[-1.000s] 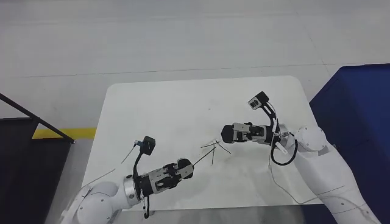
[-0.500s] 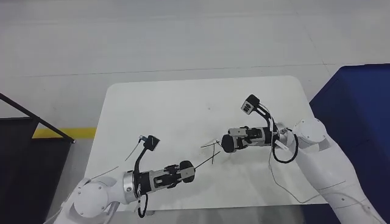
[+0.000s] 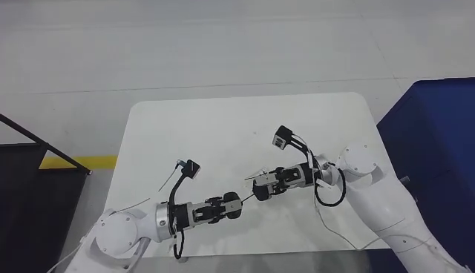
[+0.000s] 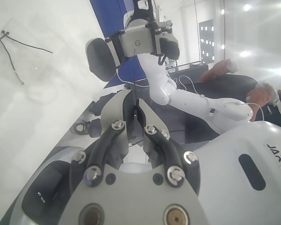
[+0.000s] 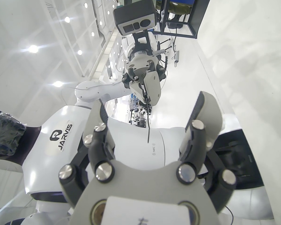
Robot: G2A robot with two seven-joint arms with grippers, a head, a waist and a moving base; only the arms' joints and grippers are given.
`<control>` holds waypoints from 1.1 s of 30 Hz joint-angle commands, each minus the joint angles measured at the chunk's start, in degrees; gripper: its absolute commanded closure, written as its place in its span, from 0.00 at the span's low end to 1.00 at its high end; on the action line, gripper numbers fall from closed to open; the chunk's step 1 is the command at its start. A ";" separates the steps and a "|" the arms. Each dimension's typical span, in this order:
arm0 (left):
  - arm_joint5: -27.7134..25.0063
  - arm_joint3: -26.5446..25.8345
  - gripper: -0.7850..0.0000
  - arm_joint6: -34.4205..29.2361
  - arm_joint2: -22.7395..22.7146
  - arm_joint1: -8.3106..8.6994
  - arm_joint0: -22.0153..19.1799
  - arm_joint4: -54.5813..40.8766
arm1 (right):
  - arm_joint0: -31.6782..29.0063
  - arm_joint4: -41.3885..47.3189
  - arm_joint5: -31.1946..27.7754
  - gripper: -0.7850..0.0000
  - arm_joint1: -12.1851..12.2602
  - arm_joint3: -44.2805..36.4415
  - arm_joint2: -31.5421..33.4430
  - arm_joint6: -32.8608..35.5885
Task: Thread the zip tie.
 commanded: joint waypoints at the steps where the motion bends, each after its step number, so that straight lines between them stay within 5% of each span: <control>1: 0.02 0.11 1.00 0.50 0.04 0.03 -0.05 0.18 | 0.13 -0.25 -0.24 0.60 -0.03 0.17 -0.25 0.50; 21: 1.40 -0.50 1.00 2.30 2.25 0.24 -0.20 0.76 | -1.03 -3.41 -2.54 0.73 0.51 -2.56 0.34 2.10; 27: 1.45 -0.31 1.00 1.49 1.76 0.47 0.01 -0.02 | -0.98 -4.10 -2.30 0.80 0.67 -2.96 0.81 1.58; 29: 1.25 -0.10 1.00 1.39 1.63 0.54 0.05 -0.07 | -1.00 -4.86 -2.21 0.89 0.66 -3.00 0.54 1.13; 33: 1.01 0.45 1.00 1.44 1.47 0.64 -0.01 -0.26 | -0.95 -5.20 -2.13 0.89 0.61 -3.03 0.05 0.84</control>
